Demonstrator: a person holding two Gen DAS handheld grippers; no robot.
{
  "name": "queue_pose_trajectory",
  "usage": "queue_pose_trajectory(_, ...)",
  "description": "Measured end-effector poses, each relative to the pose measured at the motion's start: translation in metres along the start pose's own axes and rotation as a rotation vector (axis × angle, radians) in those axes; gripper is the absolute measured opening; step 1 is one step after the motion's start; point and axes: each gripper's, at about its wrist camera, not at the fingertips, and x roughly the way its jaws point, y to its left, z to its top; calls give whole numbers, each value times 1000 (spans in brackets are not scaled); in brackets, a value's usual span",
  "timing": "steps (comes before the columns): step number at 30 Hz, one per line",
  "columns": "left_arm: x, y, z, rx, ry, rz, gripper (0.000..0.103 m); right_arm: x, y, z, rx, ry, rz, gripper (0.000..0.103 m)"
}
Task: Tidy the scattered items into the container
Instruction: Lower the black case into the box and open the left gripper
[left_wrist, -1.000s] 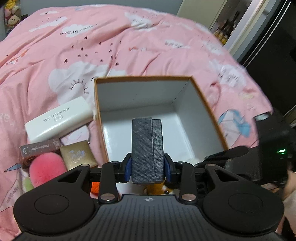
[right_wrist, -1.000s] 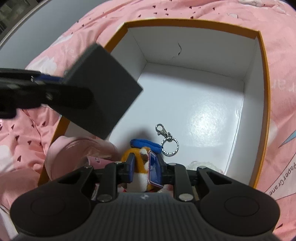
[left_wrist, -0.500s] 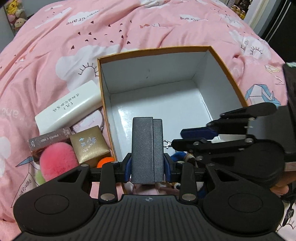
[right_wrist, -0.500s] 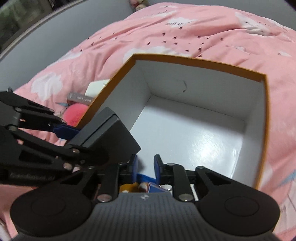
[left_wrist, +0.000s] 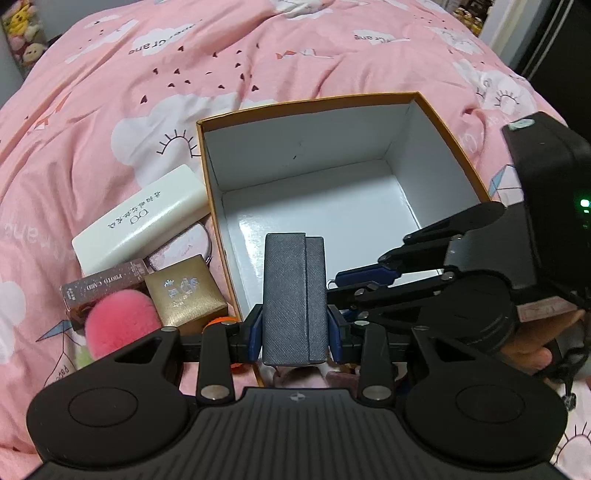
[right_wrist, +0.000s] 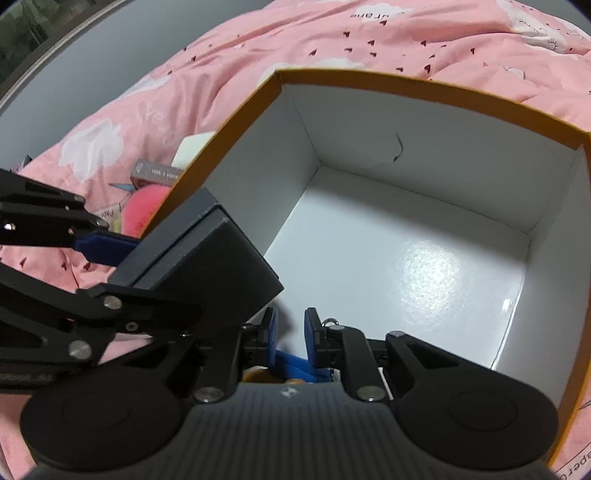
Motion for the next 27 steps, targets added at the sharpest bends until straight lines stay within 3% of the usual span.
queue_pose_trajectory(9,-6,5,-4,-14,-16,-62,46,6,2,1,6,10,8,18)
queue_pose_trajectory(13,-12,5,-5,-11,-30,-53,43,8,4,4,-2,15,10,18)
queue_pose_trajectory(16,-25,8,-8,-27,-75,-86,51,9,7,6,-14,22,-11,19)
queue_pose_trajectory(19,-44,18,-14,-46,-145,-122,52,12,10,7,-39,37,-9,19)
queue_pose_trajectory(24,-65,42,-24,-120,-209,-84,49,20,32,10,-200,66,-73,18)
queue_pose_trajectory(27,-64,59,-30,-180,-204,-51,44,25,42,13,-243,81,-50,14)
